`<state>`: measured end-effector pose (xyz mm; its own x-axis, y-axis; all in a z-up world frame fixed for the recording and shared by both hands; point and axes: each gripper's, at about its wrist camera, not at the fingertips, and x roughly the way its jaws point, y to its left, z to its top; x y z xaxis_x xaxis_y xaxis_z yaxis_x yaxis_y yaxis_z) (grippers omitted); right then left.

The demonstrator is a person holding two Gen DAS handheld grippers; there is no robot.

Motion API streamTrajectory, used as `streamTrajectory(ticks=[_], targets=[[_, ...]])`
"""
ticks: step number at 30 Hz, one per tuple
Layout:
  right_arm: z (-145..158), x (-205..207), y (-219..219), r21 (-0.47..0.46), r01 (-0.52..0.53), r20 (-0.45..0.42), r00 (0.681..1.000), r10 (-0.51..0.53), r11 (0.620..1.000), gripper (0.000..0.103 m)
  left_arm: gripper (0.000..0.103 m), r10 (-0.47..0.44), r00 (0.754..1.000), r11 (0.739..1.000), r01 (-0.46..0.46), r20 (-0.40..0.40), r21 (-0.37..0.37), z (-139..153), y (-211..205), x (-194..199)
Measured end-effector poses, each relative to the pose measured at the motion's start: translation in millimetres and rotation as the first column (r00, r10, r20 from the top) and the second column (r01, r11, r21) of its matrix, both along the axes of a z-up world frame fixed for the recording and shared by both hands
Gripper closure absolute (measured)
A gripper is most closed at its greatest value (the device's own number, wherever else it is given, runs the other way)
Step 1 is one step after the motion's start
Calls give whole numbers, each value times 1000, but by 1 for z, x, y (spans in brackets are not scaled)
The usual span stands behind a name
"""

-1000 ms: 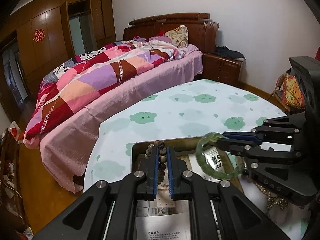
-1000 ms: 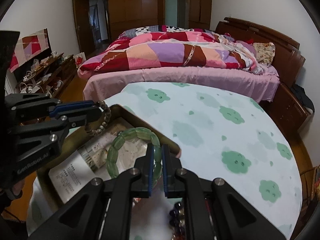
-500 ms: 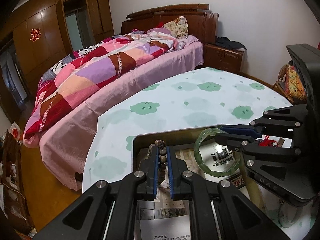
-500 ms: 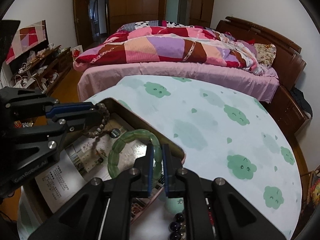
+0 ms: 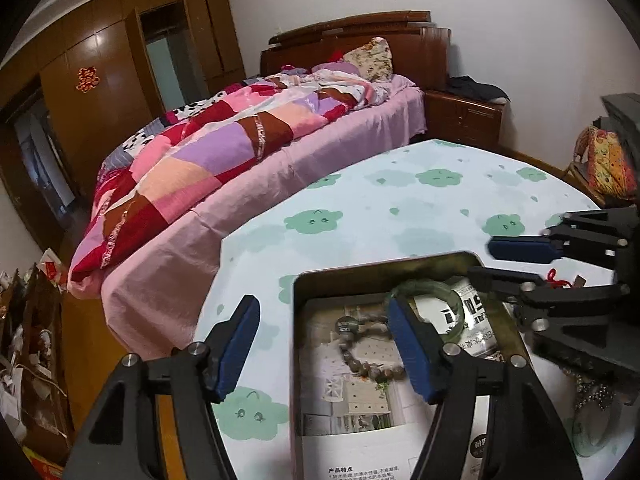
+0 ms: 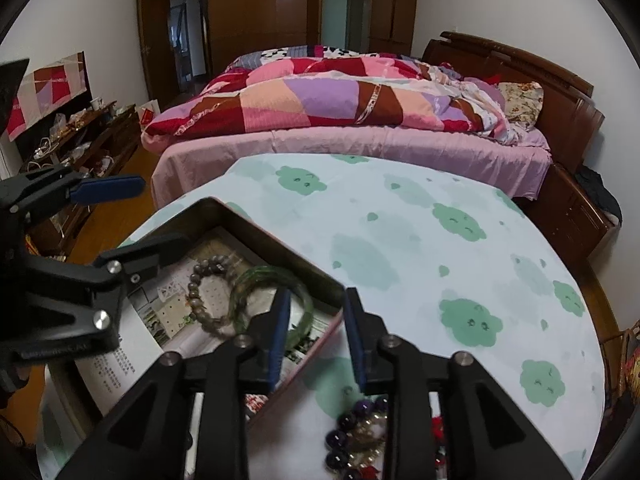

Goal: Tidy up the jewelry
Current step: 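Open both tools over the tin and withdraw toward the pile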

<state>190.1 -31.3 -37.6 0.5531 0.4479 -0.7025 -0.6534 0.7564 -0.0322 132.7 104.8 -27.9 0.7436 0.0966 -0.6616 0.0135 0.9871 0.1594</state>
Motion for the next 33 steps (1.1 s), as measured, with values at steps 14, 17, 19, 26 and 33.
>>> streamTrajectory(ticks=[14,17,19,26,33], targets=[[7,-24,-80,42,114,27,993,-115,993,43,36,38,999,999,-37,37,-27,3,-29,-45],[3,-26,-98,43,150,16,988,-151,988,42,36,7,999,1000,-7,40,-15,3,-47,-52],[1,-29,-108,40,169,12,985,-170,985,42,36,-4,999,1000,5,44,-20,5,-57,-57],[-17,-48,-148,51,242,-28,970,-241,969,36,36,-55,997,997,57,57,-45,7,-93,-82],[-44,-62,-169,34,276,-92,958,-272,961,36,36,-101,995,991,102,15,-88,-7,-121,-104]])
